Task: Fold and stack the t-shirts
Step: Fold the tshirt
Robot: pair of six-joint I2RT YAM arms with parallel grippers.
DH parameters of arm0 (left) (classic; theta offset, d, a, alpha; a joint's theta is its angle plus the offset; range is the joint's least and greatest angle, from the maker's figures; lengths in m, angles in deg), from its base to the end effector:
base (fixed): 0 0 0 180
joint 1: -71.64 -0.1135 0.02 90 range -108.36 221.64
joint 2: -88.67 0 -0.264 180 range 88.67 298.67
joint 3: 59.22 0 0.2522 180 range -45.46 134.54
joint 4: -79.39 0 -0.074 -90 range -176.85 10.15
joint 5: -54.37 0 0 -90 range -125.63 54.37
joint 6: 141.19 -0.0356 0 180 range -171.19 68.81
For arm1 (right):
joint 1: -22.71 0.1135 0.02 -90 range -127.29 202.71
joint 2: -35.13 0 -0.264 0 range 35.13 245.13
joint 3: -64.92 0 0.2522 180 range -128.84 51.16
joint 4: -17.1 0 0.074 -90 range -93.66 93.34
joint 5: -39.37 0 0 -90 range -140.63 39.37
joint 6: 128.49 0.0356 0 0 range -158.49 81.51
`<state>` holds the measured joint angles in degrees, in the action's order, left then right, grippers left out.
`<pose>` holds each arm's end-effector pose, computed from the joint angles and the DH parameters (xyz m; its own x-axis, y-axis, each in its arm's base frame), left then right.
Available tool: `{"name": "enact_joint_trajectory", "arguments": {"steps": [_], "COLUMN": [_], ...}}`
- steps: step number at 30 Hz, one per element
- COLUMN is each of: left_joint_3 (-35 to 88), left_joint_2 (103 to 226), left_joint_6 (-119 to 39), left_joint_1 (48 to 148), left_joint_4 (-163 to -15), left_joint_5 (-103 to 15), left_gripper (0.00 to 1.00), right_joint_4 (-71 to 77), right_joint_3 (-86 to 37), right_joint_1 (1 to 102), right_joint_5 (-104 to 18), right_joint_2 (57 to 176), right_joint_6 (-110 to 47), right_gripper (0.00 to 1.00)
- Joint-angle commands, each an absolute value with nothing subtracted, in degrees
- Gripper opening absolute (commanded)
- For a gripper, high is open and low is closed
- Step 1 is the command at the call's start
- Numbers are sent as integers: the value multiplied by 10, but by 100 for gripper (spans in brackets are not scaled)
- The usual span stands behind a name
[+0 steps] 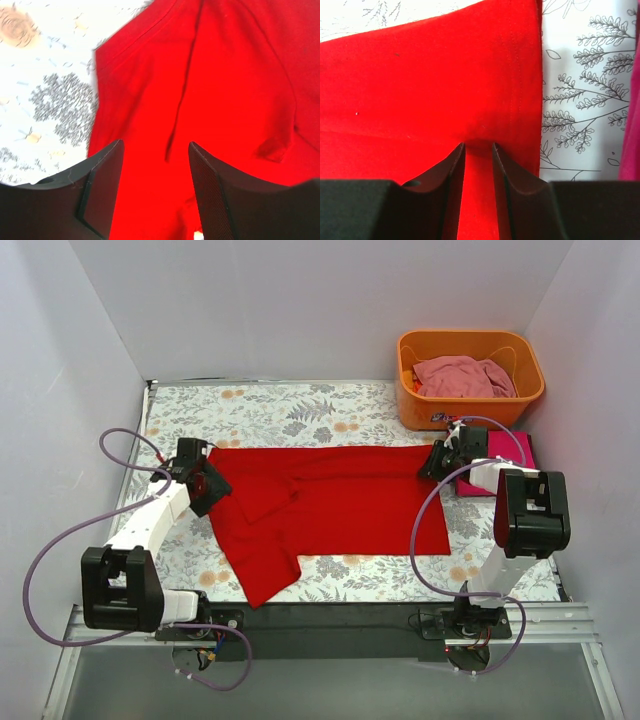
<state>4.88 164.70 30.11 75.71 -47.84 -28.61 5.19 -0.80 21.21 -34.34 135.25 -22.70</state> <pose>0.2494 -0.0134 0.2187 -0.1545 -0.9726 -0.1739 -0.8887 0.2137 -0.4057 0.3493 0.0008 0.1527 -0.7414 0.2807 -0.6095 0.0345 0.9230 0.3831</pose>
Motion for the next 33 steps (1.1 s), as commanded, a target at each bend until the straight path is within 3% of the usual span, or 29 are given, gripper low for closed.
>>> {"name": "enact_joint_trajectory", "arguments": {"steps": [1,10,20,33], "left_joint_3": [45,18,-11,-56], "left_joint_2": [1614,1600,1641,1660], "left_joint_6": [323,323,321,354], "left_joint_1": [755,755,755,755], "left_joint_4": [-447,-395,-360,-382], "left_joint_5": [-263,-266,-321,-299], "left_gripper": [53,54,53,45], "right_joint_4": [35,-84,-169,-156], "right_joint_3": [-22,-5,70,120], "right_joint_1": [207,259,341,345], "right_joint_5": [-383,-419,-428,-407], "right_joint_2": [1342,1204,1054,1011], "right_joint_6": [-255,-275,-262,-263], "right_gripper": [36,44,45,45]}}
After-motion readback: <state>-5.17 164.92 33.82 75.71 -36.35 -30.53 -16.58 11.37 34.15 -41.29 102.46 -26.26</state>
